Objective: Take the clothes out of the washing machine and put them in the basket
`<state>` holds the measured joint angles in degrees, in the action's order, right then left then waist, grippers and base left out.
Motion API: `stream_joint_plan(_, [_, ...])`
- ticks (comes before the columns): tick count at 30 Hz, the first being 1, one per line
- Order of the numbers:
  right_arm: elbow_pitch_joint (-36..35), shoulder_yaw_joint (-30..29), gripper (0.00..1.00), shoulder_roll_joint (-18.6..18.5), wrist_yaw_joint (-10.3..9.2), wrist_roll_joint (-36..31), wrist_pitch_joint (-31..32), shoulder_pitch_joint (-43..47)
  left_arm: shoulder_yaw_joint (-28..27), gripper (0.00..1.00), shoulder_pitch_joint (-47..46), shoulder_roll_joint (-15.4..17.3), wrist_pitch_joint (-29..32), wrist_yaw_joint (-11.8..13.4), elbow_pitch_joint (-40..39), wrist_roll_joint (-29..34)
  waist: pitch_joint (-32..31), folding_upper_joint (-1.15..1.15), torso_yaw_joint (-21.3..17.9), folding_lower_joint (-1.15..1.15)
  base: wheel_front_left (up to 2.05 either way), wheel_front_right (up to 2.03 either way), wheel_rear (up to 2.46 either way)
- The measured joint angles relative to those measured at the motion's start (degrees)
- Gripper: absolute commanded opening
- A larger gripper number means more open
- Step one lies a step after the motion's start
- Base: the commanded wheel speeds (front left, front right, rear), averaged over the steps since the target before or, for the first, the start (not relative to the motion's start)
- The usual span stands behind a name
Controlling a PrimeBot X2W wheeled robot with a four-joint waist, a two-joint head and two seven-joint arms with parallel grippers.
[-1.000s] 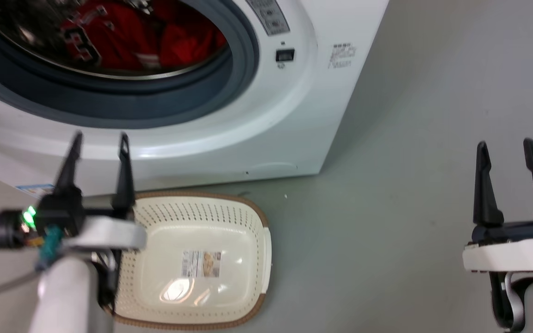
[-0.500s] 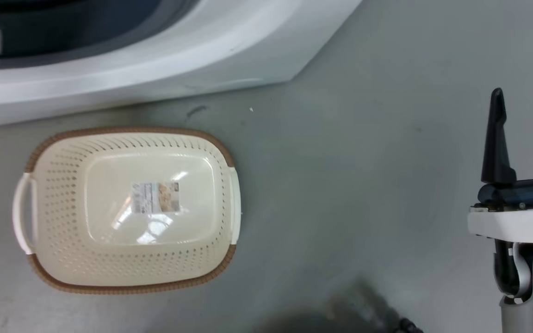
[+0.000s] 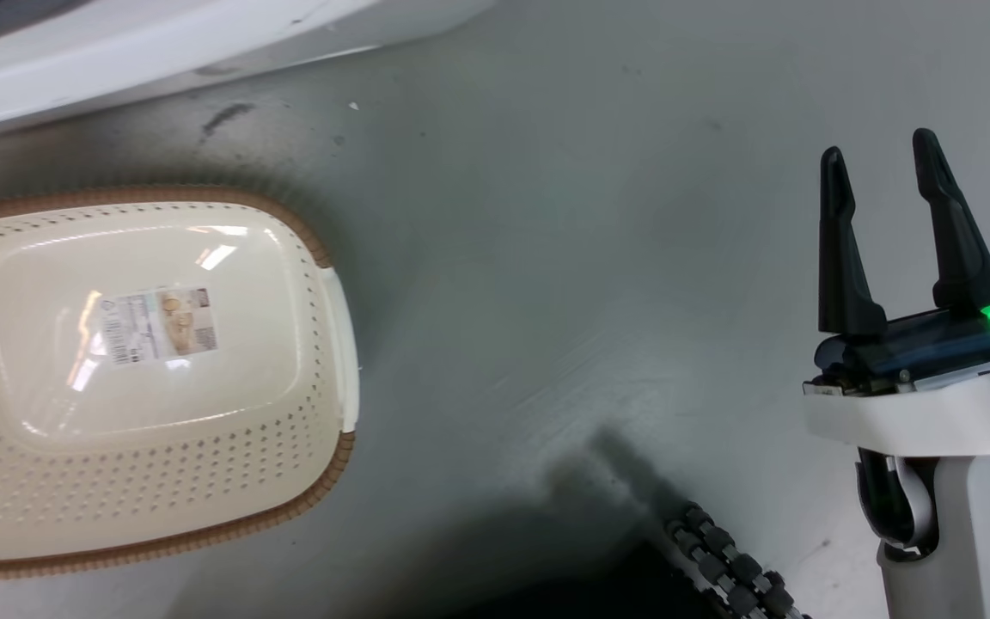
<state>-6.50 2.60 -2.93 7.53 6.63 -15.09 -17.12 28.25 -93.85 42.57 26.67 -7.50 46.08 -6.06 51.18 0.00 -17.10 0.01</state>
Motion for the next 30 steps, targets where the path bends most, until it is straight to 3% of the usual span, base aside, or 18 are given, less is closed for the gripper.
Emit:
stream_joint_plan(5, [-1.5,1.4,1.0,-0.1,0.0,1.2,0.0,1.0,7.3,1.0,-6.8,2.7,9.8,0.0,0.2,-6.7,3.1,0.0,-2.0,0.0,0.0,0.0,0.0])
stream_joint_plan(9, [-2.5,2.9,1.0,0.0,0.0,1.9,0.0,1.1,11.4,1.0,-9.8,7.3,14.8,0.0,-0.4,-10.2,4.7,0.0,-3.9,0.0,0.0,0.0,0.0])
stream_joint_plan(13, [-3.1,2.7,1.0,0.0,0.0,2.6,0.0,1.9,13.4,1.0,-11.8,9.8,17.3,0.0,-0.9,-12.5,5.7,0.0,-5.2,0.0,0.0,0.0,0.0])
stream_joint_plan(18, [-3.1,2.1,1.0,0.0,0.0,2.9,0.0,2.0,14.5,1.0,-11.9,10.2,18.6,0.0,-0.9,-14.9,6.6,0.0,-5.4,-0.03,0.0,0.0,0.0])
stream_joint_plan(19, [-3.1,2.2,1.0,0.0,0.0,2.9,0.0,2.0,15.0,0.0,-12.1,10.4,18.2,0.0,-1.2,-14.7,6.6,0.0,-5.3,-0.03,0.0,0.0,0.0])
stream_joint_plan(30, [-3.8,4.1,1.0,0.0,0.0,0.7,0.0,1.8,16.8,0.0,-13.6,11.2,12.8,0.3,0.2,-14.2,6.4,0.0,-5.6,-0.01,0.0,0.0,0.0])
